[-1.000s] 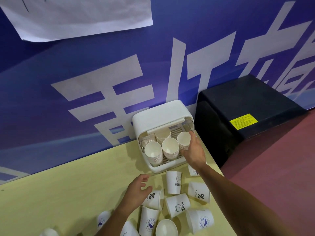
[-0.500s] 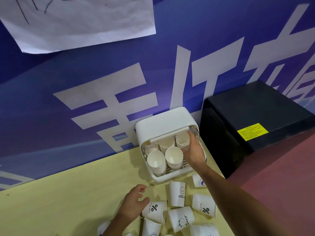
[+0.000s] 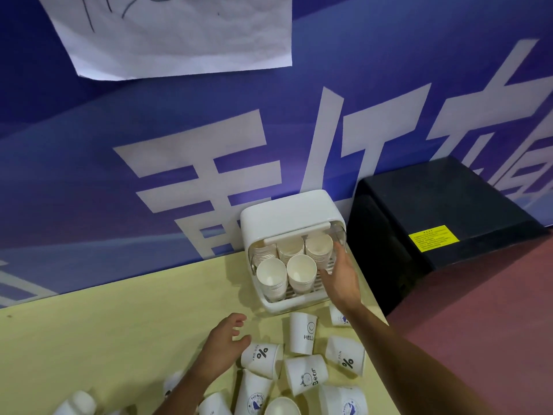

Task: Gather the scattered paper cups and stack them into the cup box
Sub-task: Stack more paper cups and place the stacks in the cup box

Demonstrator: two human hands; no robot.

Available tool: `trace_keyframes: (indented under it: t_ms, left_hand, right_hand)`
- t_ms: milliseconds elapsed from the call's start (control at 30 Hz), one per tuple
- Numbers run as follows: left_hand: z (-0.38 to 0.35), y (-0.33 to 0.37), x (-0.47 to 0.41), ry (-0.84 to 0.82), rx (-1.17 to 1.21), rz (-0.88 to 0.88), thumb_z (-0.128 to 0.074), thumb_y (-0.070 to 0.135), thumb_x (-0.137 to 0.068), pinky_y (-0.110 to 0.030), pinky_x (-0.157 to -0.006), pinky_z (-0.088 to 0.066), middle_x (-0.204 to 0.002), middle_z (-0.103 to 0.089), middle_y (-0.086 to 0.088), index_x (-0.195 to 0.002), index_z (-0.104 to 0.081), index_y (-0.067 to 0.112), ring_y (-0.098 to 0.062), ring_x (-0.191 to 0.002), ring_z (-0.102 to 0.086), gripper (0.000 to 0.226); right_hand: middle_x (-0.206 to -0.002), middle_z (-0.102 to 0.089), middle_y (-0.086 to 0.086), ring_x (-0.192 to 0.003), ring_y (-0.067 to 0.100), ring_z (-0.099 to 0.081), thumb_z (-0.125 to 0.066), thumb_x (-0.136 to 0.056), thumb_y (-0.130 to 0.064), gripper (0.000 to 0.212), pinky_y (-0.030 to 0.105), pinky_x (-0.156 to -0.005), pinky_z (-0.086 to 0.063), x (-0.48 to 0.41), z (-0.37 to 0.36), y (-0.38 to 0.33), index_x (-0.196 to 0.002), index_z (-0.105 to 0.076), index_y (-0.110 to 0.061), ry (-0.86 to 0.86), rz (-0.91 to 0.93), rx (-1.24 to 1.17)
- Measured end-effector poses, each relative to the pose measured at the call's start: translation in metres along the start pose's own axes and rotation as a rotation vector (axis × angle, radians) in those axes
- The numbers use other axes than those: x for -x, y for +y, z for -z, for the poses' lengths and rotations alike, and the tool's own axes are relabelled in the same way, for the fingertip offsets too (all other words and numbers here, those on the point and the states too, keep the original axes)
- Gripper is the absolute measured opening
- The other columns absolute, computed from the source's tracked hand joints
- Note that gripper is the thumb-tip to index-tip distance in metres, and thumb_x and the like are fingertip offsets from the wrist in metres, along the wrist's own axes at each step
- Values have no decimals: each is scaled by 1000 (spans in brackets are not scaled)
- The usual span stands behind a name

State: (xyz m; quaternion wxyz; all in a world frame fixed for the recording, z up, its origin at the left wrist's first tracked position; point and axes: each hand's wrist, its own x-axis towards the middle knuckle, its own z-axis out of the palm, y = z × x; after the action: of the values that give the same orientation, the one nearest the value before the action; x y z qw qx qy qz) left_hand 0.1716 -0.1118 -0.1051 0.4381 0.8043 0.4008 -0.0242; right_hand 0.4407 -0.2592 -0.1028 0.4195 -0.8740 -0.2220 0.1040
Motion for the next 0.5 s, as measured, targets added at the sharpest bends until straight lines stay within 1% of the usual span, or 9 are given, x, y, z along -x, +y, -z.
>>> trace_keyframes:
  t_ms: [67, 100, 167, 233, 300, 400, 500]
  left_hand:
    - [4, 4, 4, 5, 22, -6, -70, 21, -85, -16, -80, -45, -114, -59, 7, -114, -55, 29, -9, -99, -59, 34]
    - [6, 6, 6, 7, 28, -10, -70, 21, -85, -19, -81, -46, -114, -59, 6, -114, -55, 30, -10, -99, -59, 34]
    - [13, 8, 11, 20, 28, -11, -70, 21, -84, -22, -83, -47, -114, -58, 5, -114, -55, 29, -12, -98, -59, 34]
    - [22, 7, 17, 35, 45, -10, -69, 21, -85, -22, -84, -46, -115, -58, 4, -119, -56, 24, -13, -99, -58, 37]
    - [32, 6, 21, 39, 57, -18, -69, 21, -86, -22, -84, -46, -117, -57, 2, -123, -56, 19, -15, -101, -58, 40]
    - [53, -7, 31, 55, 77, -15, -68, 21, -87, -22, -83, -44, -121, -56, -1, -126, -54, 17, -17, -103, -56, 42]
    - [78, -26, 40, 93, 95, -1, -69, 21, -86, -23, -84, -45, -124, -57, -5, -126, -54, 16, -17, -101, -55, 43]
  right_hand:
    - [-144, -50, 4, -130, 28, -51, -67, -87, -23, 72, 53, -103, -47, 18, -2, -4, -148, -30, -31, 37, -46, -9]
    - [-144, -50, 5, -131, 28, -50, -66, -87, -22, 71, 53, -105, -46, 28, -4, -8, -148, -31, -26, 51, -39, -14]
    - [-145, -49, 7, -132, 27, -47, -64, -88, -21, 67, 48, -105, -45, 45, -7, -19, -148, -33, -19, 64, 3, -40]
    - [-141, -48, 10, -130, 28, -47, -62, -89, -18, 65, 44, -104, -45, 64, -14, -38, -148, -34, -13, 87, 51, -61]
    - [-138, -49, 9, -128, 25, -46, -63, -91, -19, 65, 42, -106, -42, 80, -22, -59, -148, -33, -12, 82, 135, -64]
    - [-140, -49, 8, -128, 24, -45, -63, -91, -20, 65, 40, -105, -42, 100, -43, -95, -149, -35, -12, -46, 301, 2]
    - [-145, -48, 8, -132, 25, -46, -67, -91, -24, 67, 37, -108, -40, 113, -71, -127, -149, -37, -12, -256, 323, 90]
